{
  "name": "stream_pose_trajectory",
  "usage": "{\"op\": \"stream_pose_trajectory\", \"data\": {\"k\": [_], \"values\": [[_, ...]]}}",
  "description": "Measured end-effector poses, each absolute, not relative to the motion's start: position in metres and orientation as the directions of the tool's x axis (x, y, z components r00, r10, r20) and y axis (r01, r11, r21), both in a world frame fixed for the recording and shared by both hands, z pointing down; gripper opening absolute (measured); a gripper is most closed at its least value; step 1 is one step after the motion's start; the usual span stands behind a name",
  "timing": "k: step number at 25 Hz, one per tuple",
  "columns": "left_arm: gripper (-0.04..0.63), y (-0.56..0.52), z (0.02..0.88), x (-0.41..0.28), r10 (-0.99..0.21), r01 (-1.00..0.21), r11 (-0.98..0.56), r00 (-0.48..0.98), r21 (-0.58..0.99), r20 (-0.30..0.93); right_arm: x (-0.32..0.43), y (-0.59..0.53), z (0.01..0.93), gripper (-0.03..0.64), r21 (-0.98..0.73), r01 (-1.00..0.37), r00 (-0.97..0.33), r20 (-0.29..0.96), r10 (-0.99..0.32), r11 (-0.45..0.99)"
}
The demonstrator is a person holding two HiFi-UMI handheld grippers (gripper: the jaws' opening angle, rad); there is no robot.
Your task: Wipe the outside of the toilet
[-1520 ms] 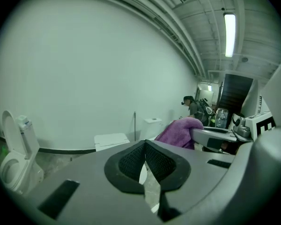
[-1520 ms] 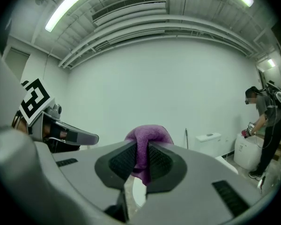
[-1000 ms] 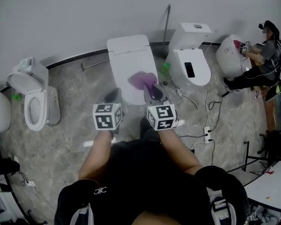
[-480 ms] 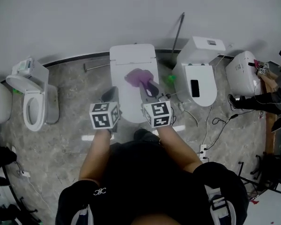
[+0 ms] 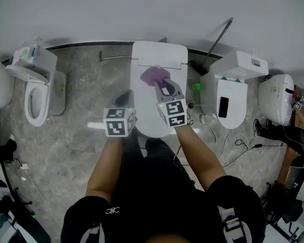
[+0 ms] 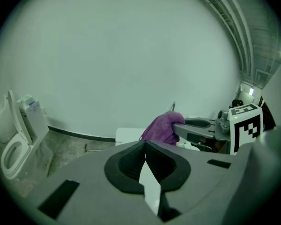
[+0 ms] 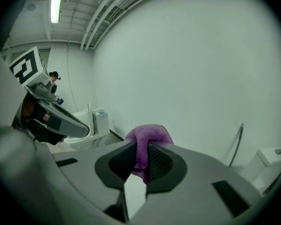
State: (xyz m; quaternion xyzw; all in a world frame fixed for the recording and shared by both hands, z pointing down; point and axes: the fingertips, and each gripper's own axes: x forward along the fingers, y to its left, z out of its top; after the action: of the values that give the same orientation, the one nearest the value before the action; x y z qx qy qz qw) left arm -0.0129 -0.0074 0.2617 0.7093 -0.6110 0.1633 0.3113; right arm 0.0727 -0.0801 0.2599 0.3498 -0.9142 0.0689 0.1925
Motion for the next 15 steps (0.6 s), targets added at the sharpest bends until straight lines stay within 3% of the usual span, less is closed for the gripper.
{"op": "stream_pose_trajectory", "data": {"k": [15], "values": [[0.006,-0.137,0.469,-0.146,-0.678,-0.924,-0.084,0.327,0.372,0.659,-0.085,-0.234,0.483,0.049,0.050,-0.644,-0.602,0.583,-0.546,0.763]]}}
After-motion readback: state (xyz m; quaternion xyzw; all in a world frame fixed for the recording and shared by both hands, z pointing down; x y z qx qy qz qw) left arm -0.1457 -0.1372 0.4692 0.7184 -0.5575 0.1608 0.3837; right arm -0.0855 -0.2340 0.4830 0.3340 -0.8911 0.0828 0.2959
